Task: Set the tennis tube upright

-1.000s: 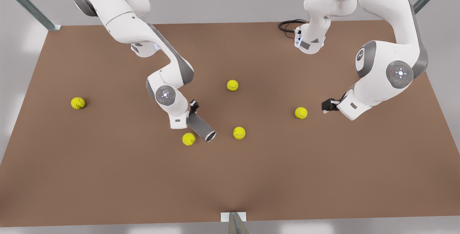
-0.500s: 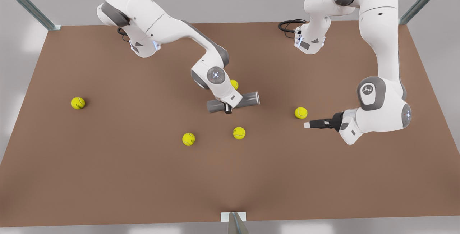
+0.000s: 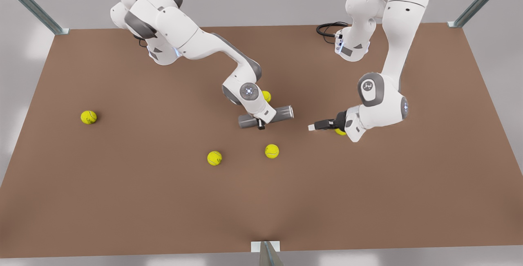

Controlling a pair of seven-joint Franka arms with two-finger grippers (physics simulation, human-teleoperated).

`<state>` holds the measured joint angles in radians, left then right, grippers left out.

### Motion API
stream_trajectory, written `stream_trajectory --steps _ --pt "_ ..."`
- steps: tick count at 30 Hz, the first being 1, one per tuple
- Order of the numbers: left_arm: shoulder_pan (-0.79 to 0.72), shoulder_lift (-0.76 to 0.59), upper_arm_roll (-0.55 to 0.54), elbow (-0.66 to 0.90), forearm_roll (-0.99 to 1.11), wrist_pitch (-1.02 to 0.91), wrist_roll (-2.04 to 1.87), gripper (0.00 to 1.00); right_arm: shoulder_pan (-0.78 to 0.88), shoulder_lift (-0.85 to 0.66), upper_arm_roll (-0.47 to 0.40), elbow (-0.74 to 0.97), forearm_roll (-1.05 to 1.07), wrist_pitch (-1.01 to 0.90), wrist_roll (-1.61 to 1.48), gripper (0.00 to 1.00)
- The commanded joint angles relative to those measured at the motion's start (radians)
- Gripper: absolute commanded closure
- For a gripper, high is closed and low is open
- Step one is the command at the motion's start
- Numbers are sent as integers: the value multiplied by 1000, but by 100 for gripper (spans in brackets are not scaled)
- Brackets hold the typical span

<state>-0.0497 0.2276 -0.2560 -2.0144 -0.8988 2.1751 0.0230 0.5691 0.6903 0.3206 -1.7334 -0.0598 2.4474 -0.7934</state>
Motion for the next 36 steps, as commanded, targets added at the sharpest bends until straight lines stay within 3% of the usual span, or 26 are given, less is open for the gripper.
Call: stream_trajectory --steps 1,5,8,10,13,15,18,19,20,21,24,29,31,36 --pt "1 -1 0 -6 -83 2 0 1 0 0 0 0 0 1 0 0" --pt "2 -53 -17 -90 -104 6 3 1 3 -17 2 5 11 -5 8 0" --pt "-15 21 -20 -101 -261 35 182 1 -23 -219 12 3 69 -198 88 0" --pt "1 1 -106 -182 -382 132 264 1 -158 -339 12 0 91 -352 183 0" --pt "22 -36 -118 -280 -488 144 405 1 -480 -426 12 23 110 -482 290 0" --pt "48 -33 -118 -303 -489 140 449 1 -580 -479 2 25 95 -544 356 0" --pt "48 79 -120 -287 -664 135 664 1 -715 -506 2 25 78 -628 424 0" --pt "48 110 -120 -283 -695 134 730 1 -687 -518 -75 28 60 -663 440 0" --pt "51 105 -120 -285 -703 124 732 1 -508 -548 -293 81 58 -744 532 0" --pt "53 99 -121 -294 -706 123 733 1 -500 -551 -318 124 11 -832 578 0" --pt "54 78 -152 -328 -733 126 735 1 -627 -537 -318 124 17 -824 631 0" --pt "99 101 -163 -377 -822 52 862 1 -571 -492 -313 149 -43 -823 631 0" --pt "91 111 -163 -369 -861 38 870 1 -538 -411 -311 216 -41 -837 572 0" --pt "80 183 -184 -340 -927 48 957 1 -534 -422 -295 219 -25 -782 585 0"
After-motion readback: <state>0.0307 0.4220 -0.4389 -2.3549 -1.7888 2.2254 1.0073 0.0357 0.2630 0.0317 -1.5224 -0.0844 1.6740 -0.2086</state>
